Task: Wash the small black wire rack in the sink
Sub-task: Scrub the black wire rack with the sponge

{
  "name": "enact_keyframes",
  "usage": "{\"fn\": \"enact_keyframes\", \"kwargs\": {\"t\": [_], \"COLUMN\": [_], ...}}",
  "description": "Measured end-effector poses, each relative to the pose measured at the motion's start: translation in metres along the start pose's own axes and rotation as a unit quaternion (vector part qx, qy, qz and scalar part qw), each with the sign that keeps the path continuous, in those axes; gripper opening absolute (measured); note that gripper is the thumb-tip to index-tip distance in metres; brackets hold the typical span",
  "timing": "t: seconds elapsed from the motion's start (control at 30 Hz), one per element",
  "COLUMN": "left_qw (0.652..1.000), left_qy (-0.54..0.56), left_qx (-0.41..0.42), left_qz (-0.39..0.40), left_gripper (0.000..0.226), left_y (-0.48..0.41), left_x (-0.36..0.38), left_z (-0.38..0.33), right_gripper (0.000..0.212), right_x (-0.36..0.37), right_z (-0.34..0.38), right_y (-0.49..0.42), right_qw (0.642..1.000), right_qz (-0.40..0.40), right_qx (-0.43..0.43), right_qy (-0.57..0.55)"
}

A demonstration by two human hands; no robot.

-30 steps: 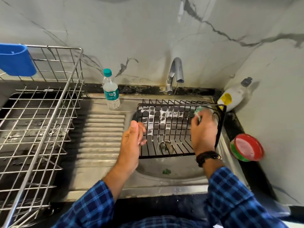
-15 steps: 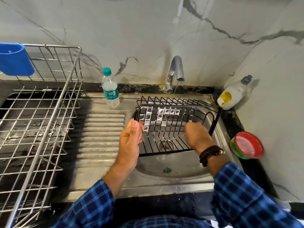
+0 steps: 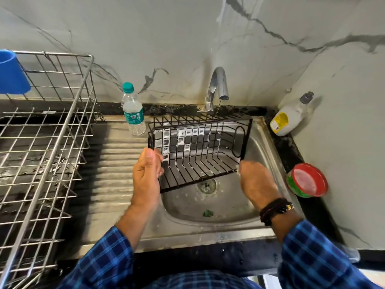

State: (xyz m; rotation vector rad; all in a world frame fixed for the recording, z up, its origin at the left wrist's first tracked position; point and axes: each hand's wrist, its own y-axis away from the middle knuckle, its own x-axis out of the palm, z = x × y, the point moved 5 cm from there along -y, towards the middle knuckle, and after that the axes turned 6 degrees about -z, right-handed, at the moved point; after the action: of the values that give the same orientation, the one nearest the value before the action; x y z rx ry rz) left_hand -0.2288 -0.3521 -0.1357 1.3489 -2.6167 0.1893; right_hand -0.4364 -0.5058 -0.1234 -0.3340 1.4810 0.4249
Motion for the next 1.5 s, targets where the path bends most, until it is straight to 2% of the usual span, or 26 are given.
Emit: {"fn": "enact_keyframes", "kwargs": {"t": [0.17, 0.3, 0.4, 0.53, 0.6, 0.7, 0.83, 1.0, 1.13, 1.2, 1.27, 1.37, 1.43, 1.5], "left_qw": [1.0, 0.998, 0.997, 0.997, 0.997, 0.999, 0.997, 0.995, 0.995, 0.997, 0.999, 0.999, 0.998, 0.998], "left_qy": [0.011, 0.005, -0.028, -0.04, -0.037, 0.003, 0.026, -0.022, -0.024, -0.007, 0.013, 0.024, 0.033, 0.032], "left_qx": [0.014, 0.037, 0.045, 0.053, 0.058, 0.029, 0.012, 0.032, 0.026, 0.005, -0.016, -0.026, -0.033, -0.033], "left_qz": [0.019, 0.048, 0.053, 0.035, 0.039, 0.04, 0.072, 0.094, 0.088, 0.075, 0.045, 0.037, 0.039, 0.042], "left_gripper": [0.075, 0.056, 0.048, 0.052, 0.053, 0.062, 0.06, 0.063, 0.067, 0.063, 0.064, 0.065, 0.065, 0.064], "left_y": [-0.007, 0.0, 0.005, 0.002, -0.003, -0.012, -0.015, -0.01, -0.008, -0.008, -0.011, -0.013, -0.011, -0.007], "left_x": [0.006, 0.011, 0.017, 0.026, 0.029, 0.024, 0.023, 0.037, 0.037, 0.035, 0.03, 0.028, 0.03, 0.035], "left_z": [-0.006, -0.002, 0.002, -0.002, -0.005, -0.009, -0.005, 0.001, 0.003, 0.007, 0.01, 0.01, 0.011, 0.012], "right_gripper": [0.02, 0.022, 0.017, 0.009, 0.011, 0.019, 0.018, 0.013, 0.013, 0.011, 0.011, 0.017, 0.016, 0.016], "right_x": [-0.01, -0.008, -0.009, -0.008, -0.009, -0.005, -0.01, 0.005, 0.006, 0.006, 0.006, -0.001, -0.006, -0.008], "right_z": [0.038, 0.047, 0.058, 0.105, 0.108, 0.073, 0.022, 0.09, 0.12, 0.101, 0.07, 0.018, 0.011, 0.022], "right_y": [-0.01, -0.007, -0.005, 0.01, 0.008, -0.016, -0.029, -0.012, -0.015, -0.019, -0.024, -0.034, -0.043, -0.047], "right_qw": [0.993, 0.999, 0.999, 0.984, 0.973, 0.988, 0.998, 0.995, 0.983, 0.983, 0.989, 0.992, 0.988, 0.987], "right_qz": [-0.071, 0.002, 0.016, 0.023, 0.023, 0.04, -0.036, 0.016, -0.001, -0.011, -0.025, -0.067, -0.069, -0.061], "right_qx": [-0.04, -0.003, -0.01, -0.102, -0.119, -0.072, 0.024, -0.057, -0.117, -0.103, -0.082, 0.034, 0.084, 0.096], "right_qy": [-0.081, -0.04, -0.041, -0.144, -0.195, -0.128, -0.049, -0.074, -0.14, -0.154, -0.123, -0.101, -0.109, -0.111]}}
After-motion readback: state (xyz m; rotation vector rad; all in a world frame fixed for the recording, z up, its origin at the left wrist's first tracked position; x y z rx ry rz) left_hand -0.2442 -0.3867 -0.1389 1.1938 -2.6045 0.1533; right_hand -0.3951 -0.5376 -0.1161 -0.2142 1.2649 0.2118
